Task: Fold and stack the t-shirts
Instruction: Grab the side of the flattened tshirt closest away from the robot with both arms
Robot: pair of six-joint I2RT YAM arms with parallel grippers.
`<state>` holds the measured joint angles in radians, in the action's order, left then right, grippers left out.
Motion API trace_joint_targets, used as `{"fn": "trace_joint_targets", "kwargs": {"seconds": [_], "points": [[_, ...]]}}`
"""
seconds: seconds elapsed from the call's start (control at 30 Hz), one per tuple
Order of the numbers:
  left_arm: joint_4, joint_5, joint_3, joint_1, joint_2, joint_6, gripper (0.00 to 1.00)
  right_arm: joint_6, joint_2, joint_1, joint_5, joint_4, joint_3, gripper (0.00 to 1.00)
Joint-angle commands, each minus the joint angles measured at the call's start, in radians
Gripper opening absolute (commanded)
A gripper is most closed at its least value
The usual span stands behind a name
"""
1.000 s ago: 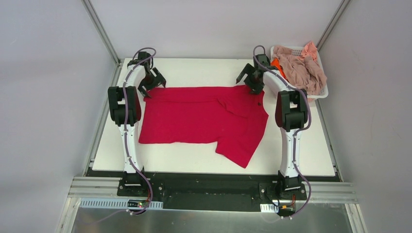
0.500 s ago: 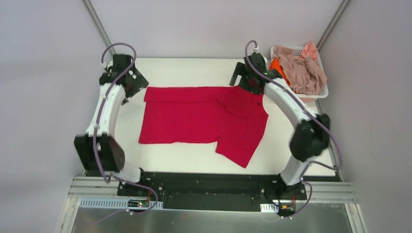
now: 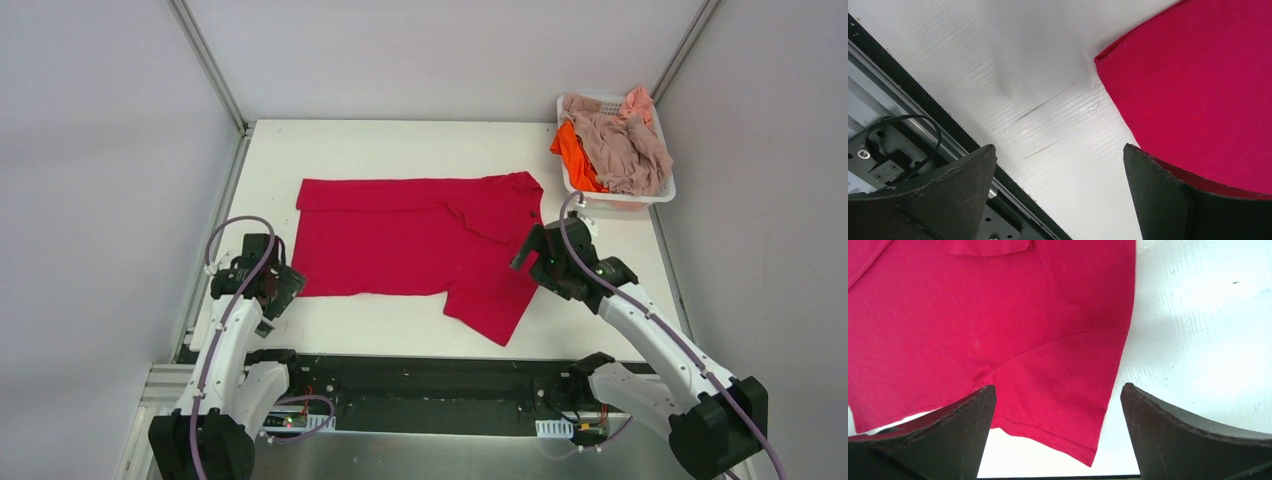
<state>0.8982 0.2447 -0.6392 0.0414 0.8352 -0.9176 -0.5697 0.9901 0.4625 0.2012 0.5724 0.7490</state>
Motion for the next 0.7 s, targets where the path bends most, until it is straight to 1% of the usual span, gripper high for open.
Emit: {"fn": "trace_joint_targets", "kwargs": {"seconds": [0.0, 0.1, 0.17, 0.27, 0.37, 0.5, 0.53, 0.6, 0.67], "points": [[-0.012, 0.052, -0.010, 0.009, 0.043, -0.085, 0.96, -0.008, -0.071, 0.007, -0.072, -0.082, -0.036, 1.00], [-0.041, 0.068, -0.050, 0.009, 0.113, -0.105, 0.92, 0.005, -0.072, 0.006, -0.097, -0.113, -0.043, 0.99], [-0.095, 0.068, -0.069, 0.008, 0.185, -0.111, 0.90, 0.011, -0.067, 0.006, -0.112, -0.135, -0.049, 1.00], [-0.151, 0.072, -0.105, 0.009, 0.277, -0.122, 0.85, 0.015, -0.064, 0.006, -0.131, -0.165, -0.066, 1.00], [-0.200, 0.078, -0.138, 0.010, 0.364, -0.132, 0.81, 0.024, -0.064, 0.006, -0.118, -0.179, -0.074, 0.99], [-0.233, 0.105, -0.162, 0.014, 0.472, -0.157, 0.72, 0.031, -0.063, 0.007, -0.109, -0.181, -0.078, 1.00], [-0.250, 0.100, -0.162, 0.018, 0.493, -0.158, 0.71, 0.033, -0.063, 0.006, -0.107, -0.185, -0.081, 0.99], [-0.280, 0.092, -0.164, 0.022, 0.529, -0.168, 0.63, 0.034, -0.063, 0.006, -0.105, -0.193, -0.087, 0.99], [-0.295, 0.080, -0.167, 0.024, 0.558, -0.166, 0.60, 0.036, -0.062, 0.007, -0.103, -0.193, -0.088, 0.99]]}}
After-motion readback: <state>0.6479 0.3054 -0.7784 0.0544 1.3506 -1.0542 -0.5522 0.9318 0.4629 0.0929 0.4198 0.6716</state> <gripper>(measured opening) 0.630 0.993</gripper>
